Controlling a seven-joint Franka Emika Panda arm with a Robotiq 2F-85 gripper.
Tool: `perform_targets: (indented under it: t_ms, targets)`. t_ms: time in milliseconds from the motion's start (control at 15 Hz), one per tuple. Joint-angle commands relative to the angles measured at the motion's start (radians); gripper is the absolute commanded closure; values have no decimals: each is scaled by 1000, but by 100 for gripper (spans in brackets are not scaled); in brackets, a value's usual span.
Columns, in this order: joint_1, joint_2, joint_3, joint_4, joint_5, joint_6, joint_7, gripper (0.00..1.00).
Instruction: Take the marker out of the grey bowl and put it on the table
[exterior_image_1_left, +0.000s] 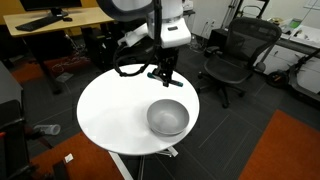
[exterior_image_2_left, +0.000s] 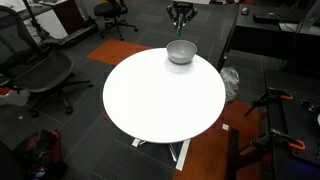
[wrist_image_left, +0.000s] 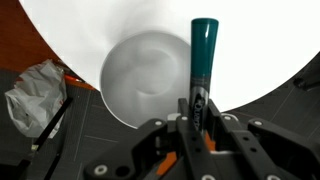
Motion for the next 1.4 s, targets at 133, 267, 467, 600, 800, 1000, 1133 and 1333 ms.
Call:
perform_targets:
  t_ms: [133, 267, 467, 600, 800, 1000, 1133, 1333]
  targets:
    - [52, -81, 20, -55, -35, -61, 80, 95]
    - [67, -90, 32, -60, -34, -75, 99, 95]
    - [88, -92, 56, -66, -32, -83, 124, 95]
    - [102, -85, 69, -67, -33, -85, 150, 95]
    - [118, -78, 87, -80, -28, -74, 188, 95]
    - [135, -59, 98, -89, -34, -56, 238, 95]
    - [142, -45, 106, -98, -30, -44, 254, 95]
    - [149, -24, 118, -112, -24, -27, 261, 95]
